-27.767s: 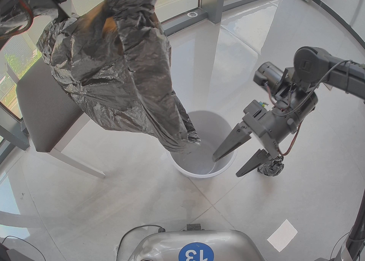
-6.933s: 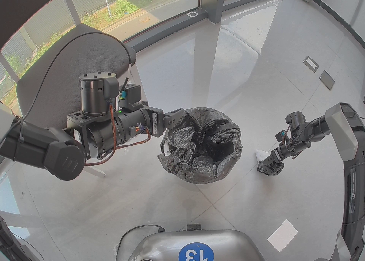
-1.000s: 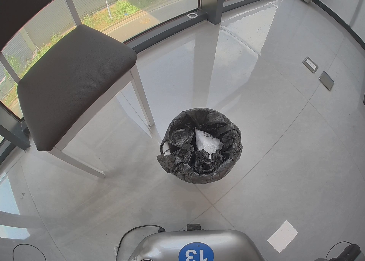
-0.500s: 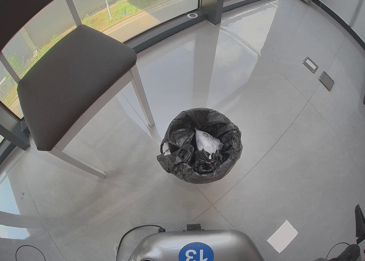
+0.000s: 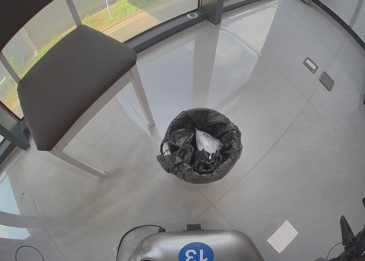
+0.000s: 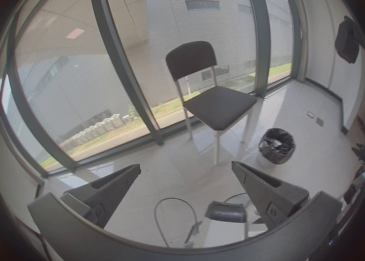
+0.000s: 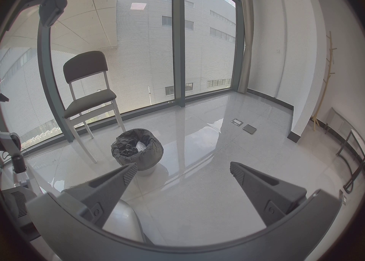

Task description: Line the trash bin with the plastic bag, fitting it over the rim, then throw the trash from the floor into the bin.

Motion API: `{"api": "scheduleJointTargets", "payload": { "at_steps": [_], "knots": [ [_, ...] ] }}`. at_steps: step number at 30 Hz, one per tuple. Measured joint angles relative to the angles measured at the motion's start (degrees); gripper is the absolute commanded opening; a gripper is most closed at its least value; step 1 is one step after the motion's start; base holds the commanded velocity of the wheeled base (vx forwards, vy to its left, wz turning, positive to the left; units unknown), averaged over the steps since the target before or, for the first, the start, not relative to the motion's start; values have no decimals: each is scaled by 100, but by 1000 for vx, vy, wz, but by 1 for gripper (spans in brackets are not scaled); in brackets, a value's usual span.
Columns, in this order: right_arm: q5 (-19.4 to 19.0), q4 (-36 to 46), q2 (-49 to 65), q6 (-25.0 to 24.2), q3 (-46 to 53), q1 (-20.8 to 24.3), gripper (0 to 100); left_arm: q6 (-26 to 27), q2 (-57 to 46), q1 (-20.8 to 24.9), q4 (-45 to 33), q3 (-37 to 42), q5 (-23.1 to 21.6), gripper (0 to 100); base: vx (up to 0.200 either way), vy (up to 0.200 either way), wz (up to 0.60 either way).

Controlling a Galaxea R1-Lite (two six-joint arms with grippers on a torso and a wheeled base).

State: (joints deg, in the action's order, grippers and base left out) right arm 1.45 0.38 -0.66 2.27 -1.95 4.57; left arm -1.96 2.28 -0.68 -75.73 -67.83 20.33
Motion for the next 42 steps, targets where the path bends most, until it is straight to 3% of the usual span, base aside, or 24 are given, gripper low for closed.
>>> {"api": "scheduleJointTargets", "payload": {
  "at_steps": [5, 8, 19, 25, 31, 42],
  "knots": [
    [-15, 6, 2, -105, 17, 2, 100, -238, -110, 44, 457, 440, -378, 100, 0, 0, 0],
    [-12, 9, 0, -149, 24, 2, 100, -296, -138, 59, 1159, 951, -484, 100, 0, 0, 0],
    [5, 6, -2, -165, 27, 0, 100, 27, -162, 68, 5179, 3744, -824, 100, 0, 0, 0],
    [29, 22, -2, -143, 22, 0, 100, 106, -160, 68, 6659, 5430, -1358, 100, 0, 0, 0],
    [112, 40, -5, -99, 11, -4, 100, 163, -160, 68, 7507, 6483, -1969, 100, 0, 0, 0],
    [66, 20, -9, -151, 13, -4, 100, 269, -157, 79, 7568, 6678, -2287, 100, 0, 0, 0]
  ]
}}
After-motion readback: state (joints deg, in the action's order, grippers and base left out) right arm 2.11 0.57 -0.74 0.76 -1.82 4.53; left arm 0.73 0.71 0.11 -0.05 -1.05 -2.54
